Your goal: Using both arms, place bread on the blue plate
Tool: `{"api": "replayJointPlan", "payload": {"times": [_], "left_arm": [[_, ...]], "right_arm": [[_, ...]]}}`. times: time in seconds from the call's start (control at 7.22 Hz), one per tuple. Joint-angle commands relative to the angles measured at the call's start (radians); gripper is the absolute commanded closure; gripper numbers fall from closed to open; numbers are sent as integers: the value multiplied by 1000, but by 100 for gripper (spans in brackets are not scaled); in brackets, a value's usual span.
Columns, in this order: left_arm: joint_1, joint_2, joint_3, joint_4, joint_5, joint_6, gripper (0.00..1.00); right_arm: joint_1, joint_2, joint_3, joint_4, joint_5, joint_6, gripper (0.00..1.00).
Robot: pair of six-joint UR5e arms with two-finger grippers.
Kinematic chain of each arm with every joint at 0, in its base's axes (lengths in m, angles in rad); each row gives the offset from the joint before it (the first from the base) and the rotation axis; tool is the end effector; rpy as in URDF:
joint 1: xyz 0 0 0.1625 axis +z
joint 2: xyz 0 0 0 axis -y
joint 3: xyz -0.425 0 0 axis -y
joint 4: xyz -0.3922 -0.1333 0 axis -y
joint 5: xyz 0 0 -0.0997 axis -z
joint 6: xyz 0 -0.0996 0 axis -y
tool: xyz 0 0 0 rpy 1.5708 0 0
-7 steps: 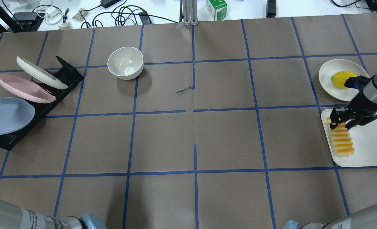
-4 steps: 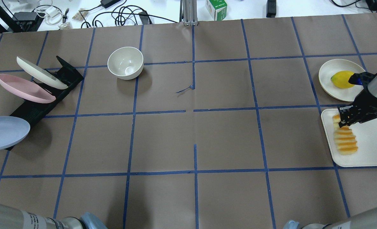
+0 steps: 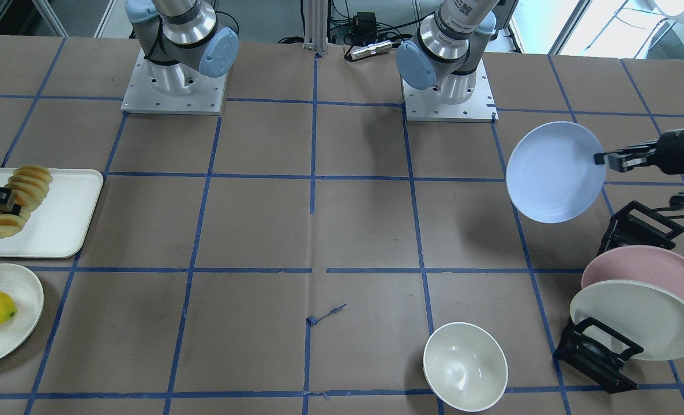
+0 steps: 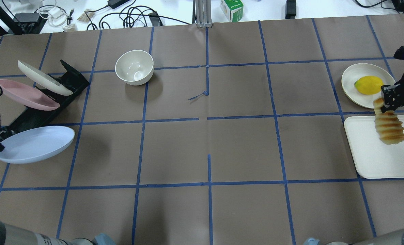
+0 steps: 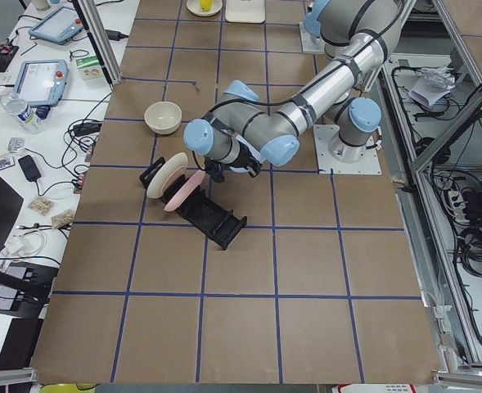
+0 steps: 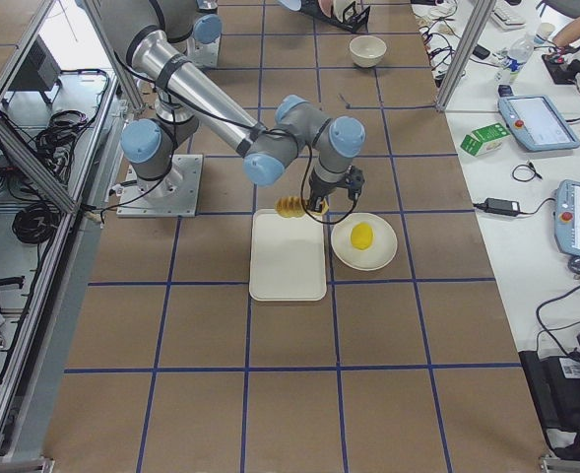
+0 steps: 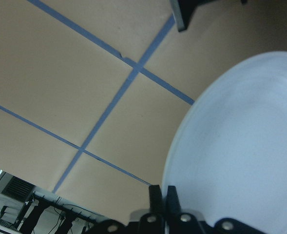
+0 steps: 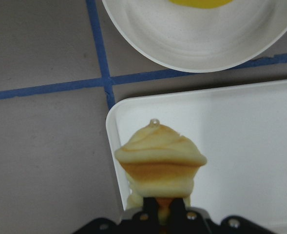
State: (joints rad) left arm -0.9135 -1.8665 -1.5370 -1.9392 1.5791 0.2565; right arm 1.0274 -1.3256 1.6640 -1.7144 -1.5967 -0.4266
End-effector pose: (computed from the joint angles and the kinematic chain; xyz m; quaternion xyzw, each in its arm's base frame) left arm 0.2156 -0.4962 0.3283 0.1880 -0.9320 -0.2799 0.1332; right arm -0.1733 -0.5398 0.3276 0.0568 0.9936 0.0920 0.0339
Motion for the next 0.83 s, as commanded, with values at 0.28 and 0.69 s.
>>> {"api": "replayJointPlan", "payload": {"times": [0.28,0.69], "left_arm": [[-402,-13,-165,446,-423,-75,100],[-698,-52,-435,1182,-418,-519,100]], "right_arm": [[258,-4,-196,180,41,260,100],[374,-12,-196,186,103,374,100]]}}
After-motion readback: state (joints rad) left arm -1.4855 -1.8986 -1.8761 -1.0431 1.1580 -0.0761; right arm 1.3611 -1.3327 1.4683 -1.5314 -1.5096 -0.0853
